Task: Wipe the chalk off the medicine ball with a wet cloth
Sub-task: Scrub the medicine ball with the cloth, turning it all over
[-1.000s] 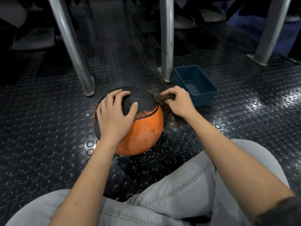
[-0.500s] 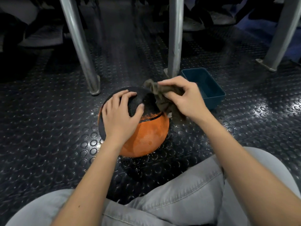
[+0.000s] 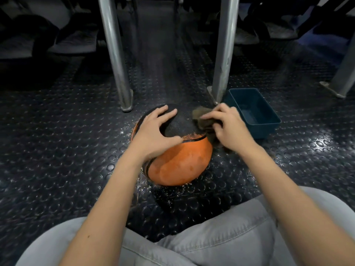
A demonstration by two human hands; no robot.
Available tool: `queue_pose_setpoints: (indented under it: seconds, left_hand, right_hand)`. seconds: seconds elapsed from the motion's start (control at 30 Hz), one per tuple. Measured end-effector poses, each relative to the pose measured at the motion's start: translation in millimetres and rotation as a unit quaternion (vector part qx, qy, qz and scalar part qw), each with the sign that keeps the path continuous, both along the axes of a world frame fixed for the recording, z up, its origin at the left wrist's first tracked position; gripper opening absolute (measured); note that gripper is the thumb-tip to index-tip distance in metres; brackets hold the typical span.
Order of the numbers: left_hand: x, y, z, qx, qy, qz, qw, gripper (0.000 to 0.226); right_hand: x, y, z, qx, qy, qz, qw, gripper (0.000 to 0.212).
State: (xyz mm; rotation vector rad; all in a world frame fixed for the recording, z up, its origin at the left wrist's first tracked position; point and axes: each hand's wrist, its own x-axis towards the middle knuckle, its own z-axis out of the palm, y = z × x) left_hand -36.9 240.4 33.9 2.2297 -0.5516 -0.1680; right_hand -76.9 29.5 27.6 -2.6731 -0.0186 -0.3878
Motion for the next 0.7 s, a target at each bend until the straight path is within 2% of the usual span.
queue_pose_setpoints:
  seconds: [0.03,0.1,0.2,0.27,0.3,0.37,0.43,0.5,0.57,0.6,0.67,0.7]
  left_hand:
    - [2,1,1,0.017,0.002,-0.016,1.000,0.079]
    - [3,3,2,0.027,0.005,-0.027,0.999,0.086]
    - [1,4,-1,0.010,0.004,-0.027,1.000,0.088]
    - [-1,3,-2,0.010,-0.012,-0.031,0.999,0.089]
    - [-2,2,-3,0.007,-0.015,-0.030,0.999,0.089]
    - [-4,-1,-5,-0.002,-0.016,-0.023,1.000,0.089]
    - [-6,-7,-7,-0.005,-0.030,-0.018,0.999,0.089]
    - [-8,-10,-11,0.012,-0.049,-0.005,0.999,0.089]
    - [-8,-13,-14,0.025,-0.066,0.007,0.997,0.089]
    - [-9,-15,-15,0.035,-0.075,0.012,0.996,0.089]
    - [-10,-19,-18,0.043,-0.094,0.024,0.994,0.089]
    - [-11,-21,-18,0.037,-0.096,0.028,0.994,0.089]
  right_hand:
    - [0,-8,-1,-0.042,0.016,-0.055,0.997,0.039]
    - [-1,-16,3,-0.032,0.000,-0.112,0.993,0.037]
    - [-5,2,15,0.051,-0.114,-0.039,0.991,0.038]
    - [-6,16,16,0.061,-0.115,0.047,0.990,0.040]
    - [-4,18,11,0.062,-0.084,0.063,0.993,0.042]
    - [3,6,-2,0.041,-0.010,0.011,0.999,0.042]
    - [3,-16,-7,-0.002,0.048,-0.100,0.994,0.039]
    - [1,-22,-3,0.028,0.007,-0.133,0.991,0.038]
    - [-3,-7,8,0.093,-0.095,-0.066,0.989,0.037]
    - [-5,5,12,0.108,-0.116,-0.014,0.987,0.037]
    - [-5,20,8,0.100,-0.095,0.058,0.989,0.039]
    - [-2,18,1,0.094,-0.068,0.052,0.992,0.039]
